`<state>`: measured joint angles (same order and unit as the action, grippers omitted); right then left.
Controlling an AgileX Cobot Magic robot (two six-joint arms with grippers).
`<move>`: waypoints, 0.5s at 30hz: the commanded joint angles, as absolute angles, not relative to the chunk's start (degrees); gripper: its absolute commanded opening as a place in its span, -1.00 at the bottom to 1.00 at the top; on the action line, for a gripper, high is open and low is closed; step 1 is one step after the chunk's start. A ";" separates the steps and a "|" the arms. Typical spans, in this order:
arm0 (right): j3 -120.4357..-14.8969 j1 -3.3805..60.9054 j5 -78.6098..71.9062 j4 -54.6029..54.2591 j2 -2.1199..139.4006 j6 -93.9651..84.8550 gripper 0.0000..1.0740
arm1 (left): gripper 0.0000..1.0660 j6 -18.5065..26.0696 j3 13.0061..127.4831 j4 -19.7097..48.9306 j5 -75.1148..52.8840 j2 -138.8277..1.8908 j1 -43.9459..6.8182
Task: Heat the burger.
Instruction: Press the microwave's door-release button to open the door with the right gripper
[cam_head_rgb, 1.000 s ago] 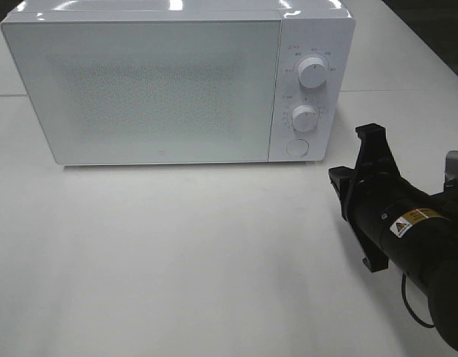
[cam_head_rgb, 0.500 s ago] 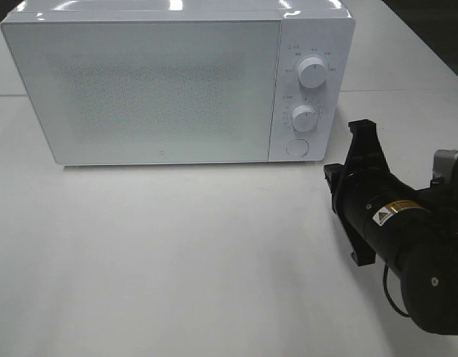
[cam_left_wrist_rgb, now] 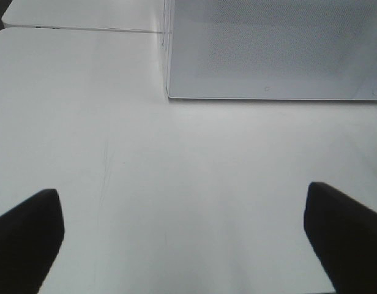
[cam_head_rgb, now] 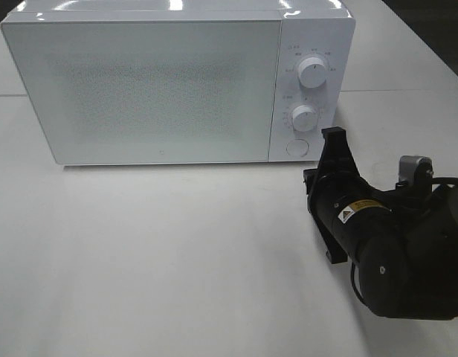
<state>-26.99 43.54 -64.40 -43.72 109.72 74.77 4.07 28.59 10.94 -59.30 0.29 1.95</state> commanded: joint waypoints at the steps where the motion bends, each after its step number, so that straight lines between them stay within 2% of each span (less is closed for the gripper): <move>1: -29.05 42.80 -64.06 -42.80 111.10 75.00 -1.00 | 0.88 4.07 28.48 11.12 -58.84 1.32 1.89; 7: -32.03 39.25 -61.48 -40.28 112.13 75.00 -1.00 | 0.88 4.07 28.48 11.12 -58.84 1.32 1.89; 15: -35.29 37.59 -59.87 -40.34 113.50 74.94 -1.00 | 0.88 4.07 28.48 11.12 -58.84 1.32 1.89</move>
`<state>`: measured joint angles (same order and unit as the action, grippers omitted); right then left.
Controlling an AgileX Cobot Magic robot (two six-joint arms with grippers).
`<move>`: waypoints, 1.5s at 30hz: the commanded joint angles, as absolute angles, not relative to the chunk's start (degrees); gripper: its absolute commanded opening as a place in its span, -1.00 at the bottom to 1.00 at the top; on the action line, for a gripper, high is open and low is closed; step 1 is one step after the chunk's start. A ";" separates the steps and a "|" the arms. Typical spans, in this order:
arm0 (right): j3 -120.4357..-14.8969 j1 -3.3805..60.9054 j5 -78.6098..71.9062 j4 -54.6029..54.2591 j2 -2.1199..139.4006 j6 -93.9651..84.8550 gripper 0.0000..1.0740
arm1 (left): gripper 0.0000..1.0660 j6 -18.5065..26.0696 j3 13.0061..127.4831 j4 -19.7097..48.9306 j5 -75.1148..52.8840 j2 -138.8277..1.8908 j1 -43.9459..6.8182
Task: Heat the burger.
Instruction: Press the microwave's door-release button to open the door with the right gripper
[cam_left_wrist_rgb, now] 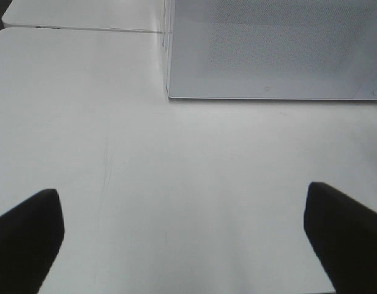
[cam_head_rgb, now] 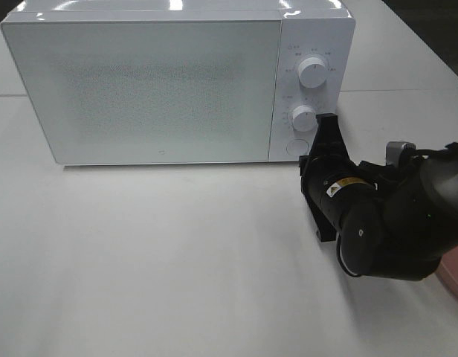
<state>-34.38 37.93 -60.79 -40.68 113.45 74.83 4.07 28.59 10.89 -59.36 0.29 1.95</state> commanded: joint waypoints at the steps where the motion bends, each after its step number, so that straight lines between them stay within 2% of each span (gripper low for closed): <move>1: -36.10 36.96 -59.53 -40.22 113.50 74.77 -1.00 | 0.88 4.07 28.48 11.12 -58.84 1.32 1.89; 9: -38.50 34.95 -58.67 -38.79 115.11 73.68 -1.00 | 0.88 4.07 28.48 11.12 -58.84 1.32 1.89; 45: -46.01 33.00 -56.61 -38.96 122.21 73.22 -1.00 | 0.88 4.07 28.48 11.00 -58.90 1.32 1.89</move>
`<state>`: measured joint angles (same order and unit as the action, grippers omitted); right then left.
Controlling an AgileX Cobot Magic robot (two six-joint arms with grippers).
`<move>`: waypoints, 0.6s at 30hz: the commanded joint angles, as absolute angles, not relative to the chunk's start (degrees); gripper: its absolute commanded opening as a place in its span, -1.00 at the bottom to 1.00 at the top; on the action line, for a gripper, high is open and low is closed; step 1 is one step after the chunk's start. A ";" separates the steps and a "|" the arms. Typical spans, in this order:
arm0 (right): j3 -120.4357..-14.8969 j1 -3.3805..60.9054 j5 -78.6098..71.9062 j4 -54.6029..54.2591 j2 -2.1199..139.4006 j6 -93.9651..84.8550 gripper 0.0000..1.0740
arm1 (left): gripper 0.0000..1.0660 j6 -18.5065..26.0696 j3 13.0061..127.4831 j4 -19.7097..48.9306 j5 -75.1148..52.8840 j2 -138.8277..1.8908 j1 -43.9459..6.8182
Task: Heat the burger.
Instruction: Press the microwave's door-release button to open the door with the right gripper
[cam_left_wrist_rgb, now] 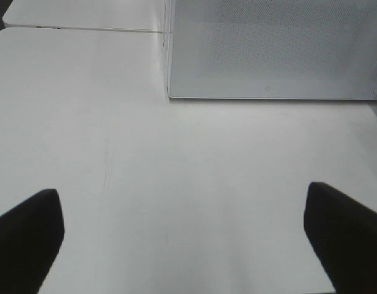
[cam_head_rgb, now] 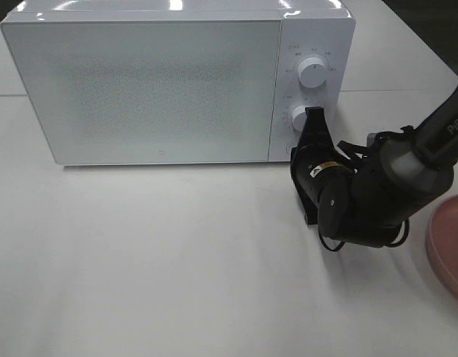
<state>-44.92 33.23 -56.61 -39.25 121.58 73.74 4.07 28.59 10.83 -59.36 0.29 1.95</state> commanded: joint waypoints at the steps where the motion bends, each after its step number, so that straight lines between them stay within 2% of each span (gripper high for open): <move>1: -46.29 33.00 -56.61 -38.96 122.33 73.28 -1.00 | 0.88 4.07 28.48 11.00 -58.90 1.32 1.89; 18: -49.39 32.95 -57.87 -41.25 124.16 71.22 -1.00 | 0.88 4.07 28.48 11.00 -58.90 1.32 1.89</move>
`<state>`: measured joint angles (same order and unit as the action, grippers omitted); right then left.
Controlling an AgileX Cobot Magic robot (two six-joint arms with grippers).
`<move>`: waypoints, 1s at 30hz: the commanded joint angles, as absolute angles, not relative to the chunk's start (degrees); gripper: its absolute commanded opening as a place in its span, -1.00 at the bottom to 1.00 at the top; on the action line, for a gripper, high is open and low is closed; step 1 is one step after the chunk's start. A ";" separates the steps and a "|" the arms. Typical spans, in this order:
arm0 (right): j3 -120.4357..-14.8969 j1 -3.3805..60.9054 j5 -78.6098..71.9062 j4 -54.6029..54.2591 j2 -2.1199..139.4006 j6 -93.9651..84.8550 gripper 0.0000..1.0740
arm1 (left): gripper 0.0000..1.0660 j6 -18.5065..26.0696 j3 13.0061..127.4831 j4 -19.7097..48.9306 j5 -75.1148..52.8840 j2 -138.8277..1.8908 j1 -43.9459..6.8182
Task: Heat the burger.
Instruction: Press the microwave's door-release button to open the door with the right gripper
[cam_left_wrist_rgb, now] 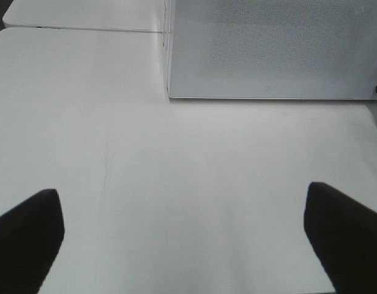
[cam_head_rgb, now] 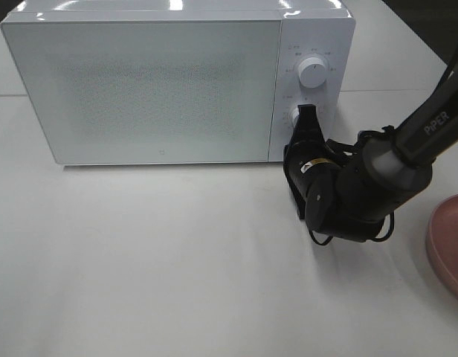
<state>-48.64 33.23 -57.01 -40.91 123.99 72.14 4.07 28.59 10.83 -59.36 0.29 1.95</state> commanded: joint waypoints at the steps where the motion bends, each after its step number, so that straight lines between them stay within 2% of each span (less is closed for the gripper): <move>1: -49.39 32.95 -57.87 -42.17 124.16 70.65 -1.00 | 0.88 4.07 28.48 11.00 -58.90 1.32 1.89; 18: -52.14 32.95 -61.08 -43.77 125.31 69.39 -1.00 | 0.88 4.07 28.48 10.94 -58.90 1.32 1.89; 30: -58.73 31.00 -62.34 -43.32 127.31 65.95 -1.00 | 0.88 4.07 28.48 10.94 -58.90 1.32 1.89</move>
